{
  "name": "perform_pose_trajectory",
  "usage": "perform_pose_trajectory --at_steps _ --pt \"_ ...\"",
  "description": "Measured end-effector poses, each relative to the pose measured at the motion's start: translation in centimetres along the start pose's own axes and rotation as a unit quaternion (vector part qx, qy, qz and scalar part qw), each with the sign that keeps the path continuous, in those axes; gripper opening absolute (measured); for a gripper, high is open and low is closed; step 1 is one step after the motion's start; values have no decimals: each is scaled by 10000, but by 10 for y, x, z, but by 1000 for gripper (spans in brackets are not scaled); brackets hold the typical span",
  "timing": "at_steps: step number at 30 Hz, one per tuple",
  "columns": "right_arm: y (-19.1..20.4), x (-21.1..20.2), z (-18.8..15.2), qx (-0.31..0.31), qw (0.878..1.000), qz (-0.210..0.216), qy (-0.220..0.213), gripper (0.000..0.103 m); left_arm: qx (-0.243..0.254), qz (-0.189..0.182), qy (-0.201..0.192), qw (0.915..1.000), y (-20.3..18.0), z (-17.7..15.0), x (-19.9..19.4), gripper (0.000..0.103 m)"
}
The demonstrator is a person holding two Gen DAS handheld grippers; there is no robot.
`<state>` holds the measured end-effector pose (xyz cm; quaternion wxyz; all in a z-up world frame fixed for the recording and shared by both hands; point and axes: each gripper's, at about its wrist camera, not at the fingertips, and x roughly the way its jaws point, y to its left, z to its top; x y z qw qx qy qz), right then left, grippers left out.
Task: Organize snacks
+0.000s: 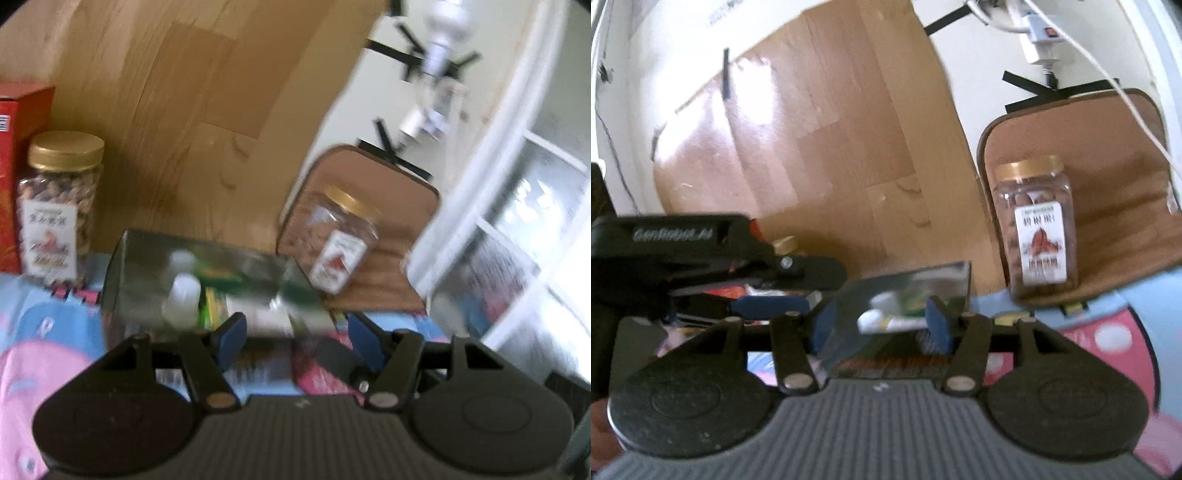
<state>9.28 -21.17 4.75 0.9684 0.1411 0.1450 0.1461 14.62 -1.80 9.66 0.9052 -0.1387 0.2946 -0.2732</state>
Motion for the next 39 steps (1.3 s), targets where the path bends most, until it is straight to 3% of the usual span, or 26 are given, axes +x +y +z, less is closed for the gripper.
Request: perform_pose_trajectory --at_steps 3,7,11,17,34,39 --pt "10 -37 -22 12 10000 16 61 57 323 135 -85 9994 -15 -43 -34 63" --pt "19 -78 -59 -116 9992 -302 246 57 704 668 -125 9952 -36 -97 -66 63" --pt "24 -109 -88 124 9972 -519 524 57 726 1083 -66 9914 -47 -137 -86 63" --pt "42 -137 -109 -106 9950 -579 807 60 720 1582 137 9847 -58 -177 -108 64" --pt "61 -158 -134 26 9899 -582 1294 79 393 1968 306 9792 -52 -207 -125 71" --pt "63 -157 -136 58 9911 -420 1260 92 244 2056 330 9778 -45 -207 -124 73"
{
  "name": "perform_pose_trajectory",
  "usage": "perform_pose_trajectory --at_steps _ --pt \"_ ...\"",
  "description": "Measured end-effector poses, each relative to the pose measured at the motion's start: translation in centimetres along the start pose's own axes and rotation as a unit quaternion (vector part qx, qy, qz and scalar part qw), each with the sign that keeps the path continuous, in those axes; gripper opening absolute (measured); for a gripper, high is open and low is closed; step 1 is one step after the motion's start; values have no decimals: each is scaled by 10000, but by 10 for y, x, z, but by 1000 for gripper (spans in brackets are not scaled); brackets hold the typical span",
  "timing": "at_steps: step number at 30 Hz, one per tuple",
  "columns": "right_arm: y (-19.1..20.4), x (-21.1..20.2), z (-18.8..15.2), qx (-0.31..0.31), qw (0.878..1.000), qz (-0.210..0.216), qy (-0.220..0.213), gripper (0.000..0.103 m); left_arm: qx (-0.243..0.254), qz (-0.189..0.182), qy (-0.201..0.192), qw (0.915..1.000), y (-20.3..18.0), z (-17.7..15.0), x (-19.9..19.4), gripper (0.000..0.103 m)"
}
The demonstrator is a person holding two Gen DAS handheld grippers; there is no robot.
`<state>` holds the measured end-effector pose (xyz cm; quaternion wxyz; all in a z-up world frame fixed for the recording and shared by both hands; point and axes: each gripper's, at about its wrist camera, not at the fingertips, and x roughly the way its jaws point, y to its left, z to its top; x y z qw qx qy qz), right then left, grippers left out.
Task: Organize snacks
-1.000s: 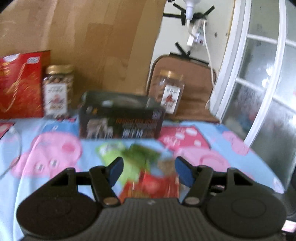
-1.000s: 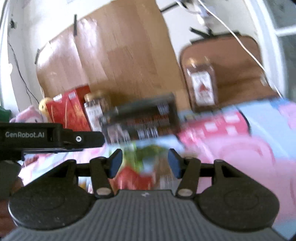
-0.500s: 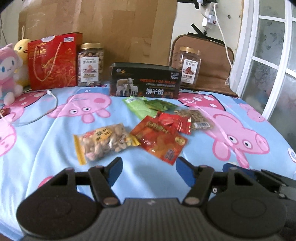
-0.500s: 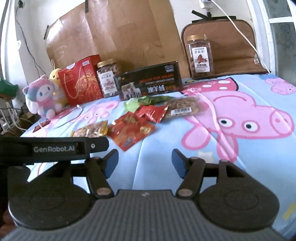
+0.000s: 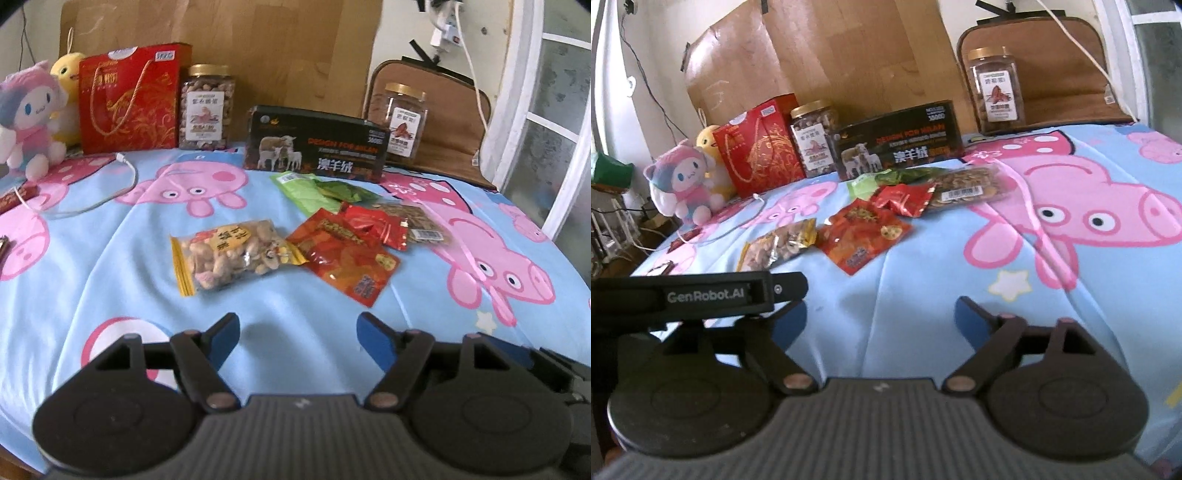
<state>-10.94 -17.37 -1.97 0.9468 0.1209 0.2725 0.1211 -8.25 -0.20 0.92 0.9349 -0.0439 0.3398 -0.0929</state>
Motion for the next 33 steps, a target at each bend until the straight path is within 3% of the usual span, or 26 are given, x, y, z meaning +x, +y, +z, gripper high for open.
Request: perform_pose_trajectory --at_steps 2,5,14,19,25,28,30,33 --pt "-1 2 -1 -26 9999 134 -12 101 -28 45 15 10000 2 0 2 74" --pt "3 5 -1 -177 9998 83 -34 103 -18 109 16 9999 4 -2 5 74" --pt "5 11 0 -749 9972 -17 41 103 424 215 -230 9986 1 -7 12 83" --pt "2 10 0 -887 9956 -303 21 103 478 172 -246 9984 1 -6 15 90" --pt "-19 0 0 -667 9945 -770 -224 103 527 1 -355 9980 2 -9 13 90" --pt "-28 0 3 -393 9955 -802 -323 103 624 -238 -495 9965 0 -10 10 90" --pt "-31 1 4 -283 9958 -775 -392 103 808 -229 -676 9942 -5 -10 8 83" --pt "-35 3 7 -73 9965 -686 -476 103 866 -320 -889 9918 -4 -7 4 83"
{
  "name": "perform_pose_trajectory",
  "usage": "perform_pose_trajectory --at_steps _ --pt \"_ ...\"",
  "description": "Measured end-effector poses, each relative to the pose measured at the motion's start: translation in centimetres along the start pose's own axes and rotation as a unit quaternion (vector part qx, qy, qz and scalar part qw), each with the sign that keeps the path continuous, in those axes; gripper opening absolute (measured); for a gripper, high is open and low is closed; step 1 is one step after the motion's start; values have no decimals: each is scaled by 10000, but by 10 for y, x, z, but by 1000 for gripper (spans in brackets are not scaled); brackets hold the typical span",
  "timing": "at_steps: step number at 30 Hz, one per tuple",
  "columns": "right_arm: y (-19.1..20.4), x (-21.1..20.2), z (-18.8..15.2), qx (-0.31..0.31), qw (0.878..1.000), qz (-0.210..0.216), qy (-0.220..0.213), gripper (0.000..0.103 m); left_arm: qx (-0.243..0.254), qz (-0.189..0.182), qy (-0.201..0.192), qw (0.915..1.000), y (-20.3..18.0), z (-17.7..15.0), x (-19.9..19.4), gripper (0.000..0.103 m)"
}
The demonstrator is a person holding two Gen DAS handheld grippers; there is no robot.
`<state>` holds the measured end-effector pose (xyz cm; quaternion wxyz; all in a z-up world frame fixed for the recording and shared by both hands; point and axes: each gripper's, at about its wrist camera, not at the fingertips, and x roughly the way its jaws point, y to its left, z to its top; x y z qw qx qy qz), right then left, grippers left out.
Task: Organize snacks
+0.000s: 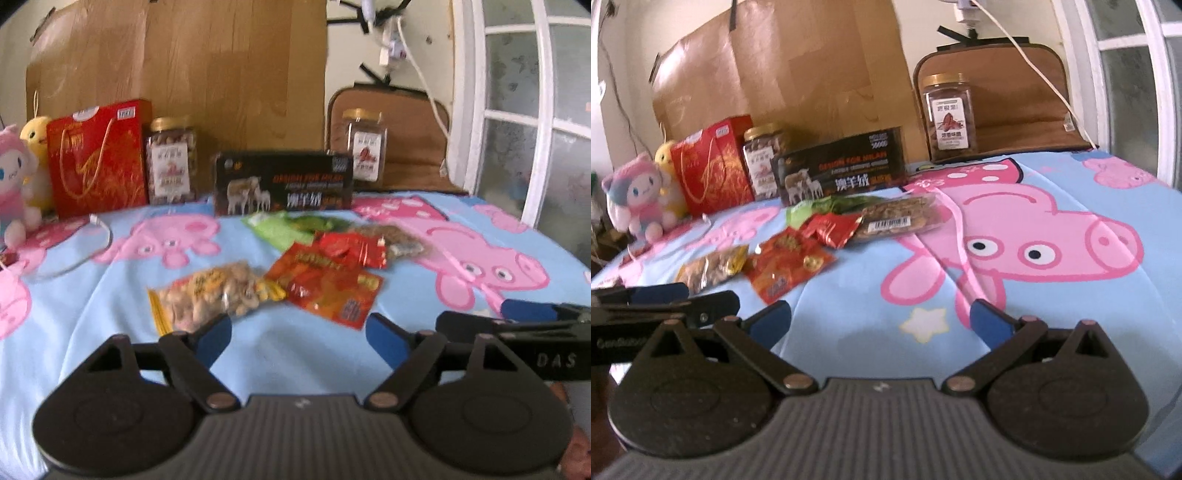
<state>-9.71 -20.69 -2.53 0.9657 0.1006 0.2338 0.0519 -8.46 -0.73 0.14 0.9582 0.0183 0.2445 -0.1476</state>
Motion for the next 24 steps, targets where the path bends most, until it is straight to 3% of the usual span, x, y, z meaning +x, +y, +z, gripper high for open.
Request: perform_pose_trajectory --at_steps 3,7,9,11,15,21,24 --pt "0 3 2 78 10000 17 -54 98 -33 -143 -185 9997 6 3 -4 81" --pt "3 11 10 36 9998 218 -17 71 120 -257 -353 9990 10 4 -8 74" --pt "6 17 14 24 9993 370 37 66 138 -310 -284 9990 12 4 -6 63" --pt "7 22 18 14 9987 511 70 52 57 -376 -100 9992 19 3 -1 58" --pt "15 30 23 -123 9973 709 152 46 -390 -494 362 9974 41 4 18 45" --pt "19 51 33 -108 9961 801 366 47 -719 -52 500 9961 81 33 59 45" --pt "17 58 37 30 9959 819 394 49 -1266 -463 483 9897 97 47 61 47"
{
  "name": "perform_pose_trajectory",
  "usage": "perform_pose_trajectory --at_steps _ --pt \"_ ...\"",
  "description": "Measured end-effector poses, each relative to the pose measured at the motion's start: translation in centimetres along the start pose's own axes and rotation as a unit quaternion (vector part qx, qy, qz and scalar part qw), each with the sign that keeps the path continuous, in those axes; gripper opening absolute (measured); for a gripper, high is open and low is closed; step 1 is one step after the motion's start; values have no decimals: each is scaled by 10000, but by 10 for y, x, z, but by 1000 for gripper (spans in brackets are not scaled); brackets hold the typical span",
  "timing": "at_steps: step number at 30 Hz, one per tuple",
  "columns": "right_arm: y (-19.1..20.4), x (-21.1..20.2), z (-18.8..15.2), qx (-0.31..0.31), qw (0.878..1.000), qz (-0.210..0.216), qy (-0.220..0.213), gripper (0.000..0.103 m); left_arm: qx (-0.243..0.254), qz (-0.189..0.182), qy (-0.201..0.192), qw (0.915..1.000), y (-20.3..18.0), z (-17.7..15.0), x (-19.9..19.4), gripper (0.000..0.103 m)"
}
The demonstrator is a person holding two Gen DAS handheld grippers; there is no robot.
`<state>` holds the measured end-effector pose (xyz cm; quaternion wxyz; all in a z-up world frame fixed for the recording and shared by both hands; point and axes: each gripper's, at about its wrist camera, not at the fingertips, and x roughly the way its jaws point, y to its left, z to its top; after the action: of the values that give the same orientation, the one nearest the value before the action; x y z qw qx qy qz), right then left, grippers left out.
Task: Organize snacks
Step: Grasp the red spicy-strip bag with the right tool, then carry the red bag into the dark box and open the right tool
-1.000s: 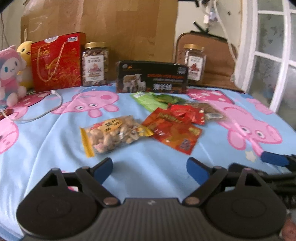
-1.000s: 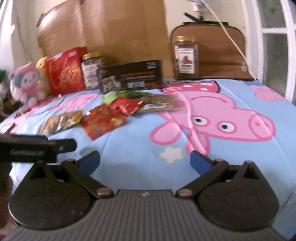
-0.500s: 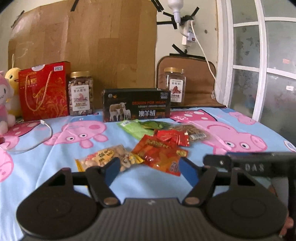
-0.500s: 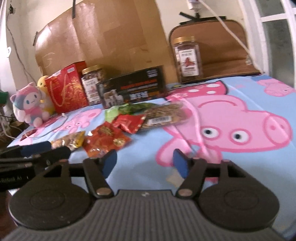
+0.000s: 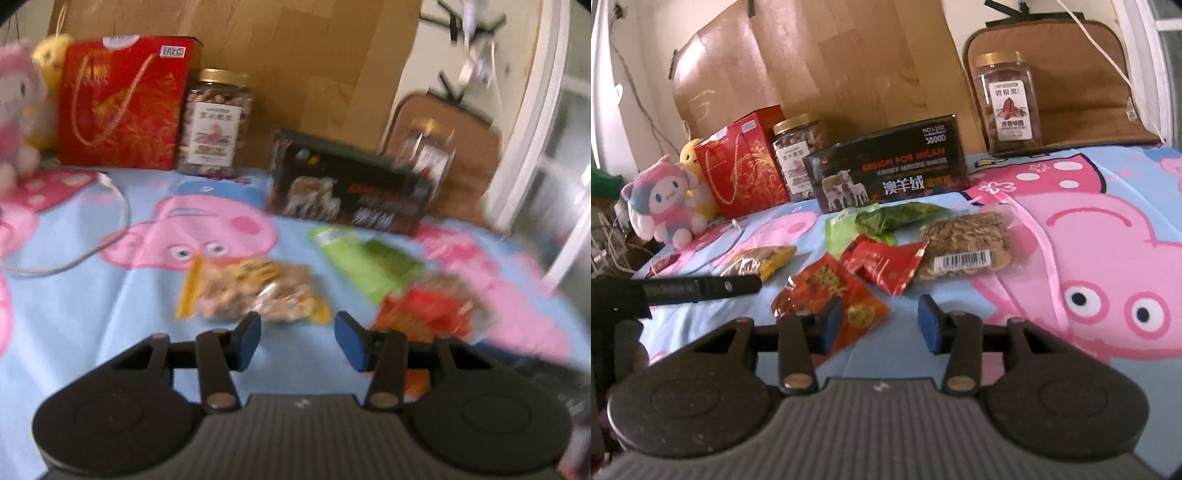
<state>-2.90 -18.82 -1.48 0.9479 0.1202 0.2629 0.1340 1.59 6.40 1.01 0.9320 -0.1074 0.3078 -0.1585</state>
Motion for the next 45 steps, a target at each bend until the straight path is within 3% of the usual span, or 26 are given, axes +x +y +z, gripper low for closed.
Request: perform_pose_trajectory --at_steps 1,3,7,8,10,11,13,15,19,22,28,30,31,32,33,34,35,40,42,44,45 --pt "0 1 0 12 10000 64 6 53 12 -233 -43 9997 -2 2 -3 51" --pt "3 3 0 -174 9996 196 54 62 278 -433 -43 9987 -14 1 -5 73" --pt "18 8 -1 -648 9973 306 185 63 569 -797 422 9943 -32 -7 15 84" --pt "23 8 -3 -840 9958 299 213 63 561 -924 426 9932 -33 -8 19 96" --pt "31 8 -6 -1184 9921 332 250 59 669 -940 482 9922 -39 -8 22 100" --pt "35 7 -9 -1316 9904 348 238 54 685 -918 497 9922 -41 -9 23 99" --pt "41 5 -14 -1517 9877 352 157 47 768 -824 437 9927 -44 -11 20 85" --pt "47 3 -21 -1780 9831 407 93 14 824 -661 385 9937 -45 -13 19 57" --pt "66 -1 -40 -2382 9706 194 -287 5 459 -731 373 9956 -35 -14 9 45" --pt "68 -3 -43 -2521 9667 237 -368 8 208 -911 304 9952 -28 -14 0 40" --pt "51 -2 -33 -1945 9795 432 -286 9 150 -1195 238 9924 -36 -17 -14 40" --pt "50 -3 -34 -1858 9816 310 -315 13 217 -1192 250 9923 -40 -20 -14 32" --pt "50 -5 -36 -1822 9824 243 -338 20 216 -1197 253 9923 -41 -20 -14 31" --pt "48 -5 -36 -1784 9832 128 -352 39 198 -1212 256 9921 -41 -20 -14 28" --pt "46 -5 -36 -1713 9845 -18 -370 51 164 -1242 278 9917 -40 -20 -14 24" --pt "42 -5 -33 -1546 9875 -44 -304 68 114 -1314 346 9907 -39 -19 -12 23" --pt "37 -4 -29 -1362 9903 151 -212 75 18 -1397 472 9891 -38 -19 -8 23" --pt "52 0 -35 -1827 9829 67 -196 79 141 -1284 652 9895 -46 -21 10 23" --pt "54 3 -34 -1835 9828 -36 -214 76 51 -1404 673 9878 -44 -19 12 17" --pt "52 3 -31 -1779 9835 -171 -278 57 -15 -1518 646 9863 -42 -15 9 16" --pt "50 4 -30 -1742 9843 -128 -250 55 -13 -1546 625 9860 -41 -14 7 16"
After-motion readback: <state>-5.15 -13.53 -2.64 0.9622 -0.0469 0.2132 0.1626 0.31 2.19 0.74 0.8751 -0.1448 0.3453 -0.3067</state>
